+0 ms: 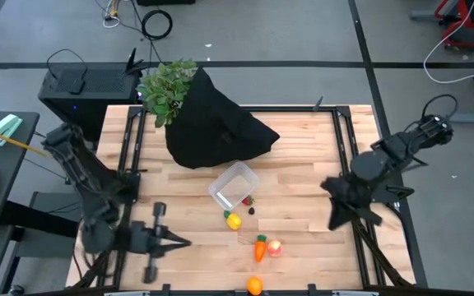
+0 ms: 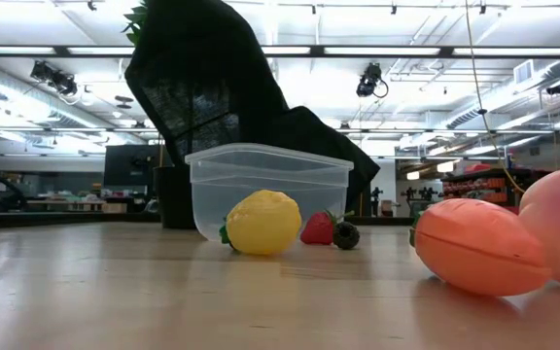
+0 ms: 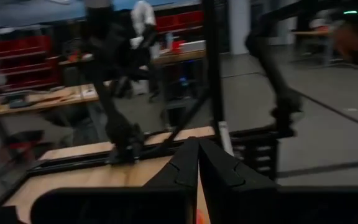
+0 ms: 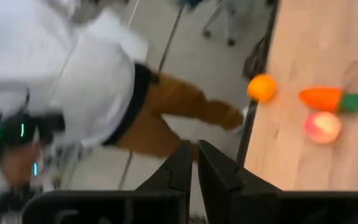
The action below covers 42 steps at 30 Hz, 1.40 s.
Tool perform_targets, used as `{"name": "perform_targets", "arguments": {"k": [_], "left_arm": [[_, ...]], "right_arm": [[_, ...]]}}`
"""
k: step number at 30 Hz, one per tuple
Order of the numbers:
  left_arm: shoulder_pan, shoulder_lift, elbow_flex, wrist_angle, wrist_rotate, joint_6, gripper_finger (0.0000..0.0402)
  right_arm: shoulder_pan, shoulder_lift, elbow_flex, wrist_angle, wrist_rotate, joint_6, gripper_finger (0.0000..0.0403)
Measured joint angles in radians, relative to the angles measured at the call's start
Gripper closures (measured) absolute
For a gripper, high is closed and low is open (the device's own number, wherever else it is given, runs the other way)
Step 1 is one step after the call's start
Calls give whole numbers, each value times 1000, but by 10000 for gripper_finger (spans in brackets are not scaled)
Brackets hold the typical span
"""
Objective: Pick and placing Produce into tupperware
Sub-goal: Put the orange into the transparent bin
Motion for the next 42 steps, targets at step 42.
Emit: {"name": "perform_targets", "arguments": {"k": [42], "left_arm": [[-86, 20, 338, -1094, -68, -787, 396]], "right_arm": [[185, 548, 94, 586, 282, -305, 342]]}}
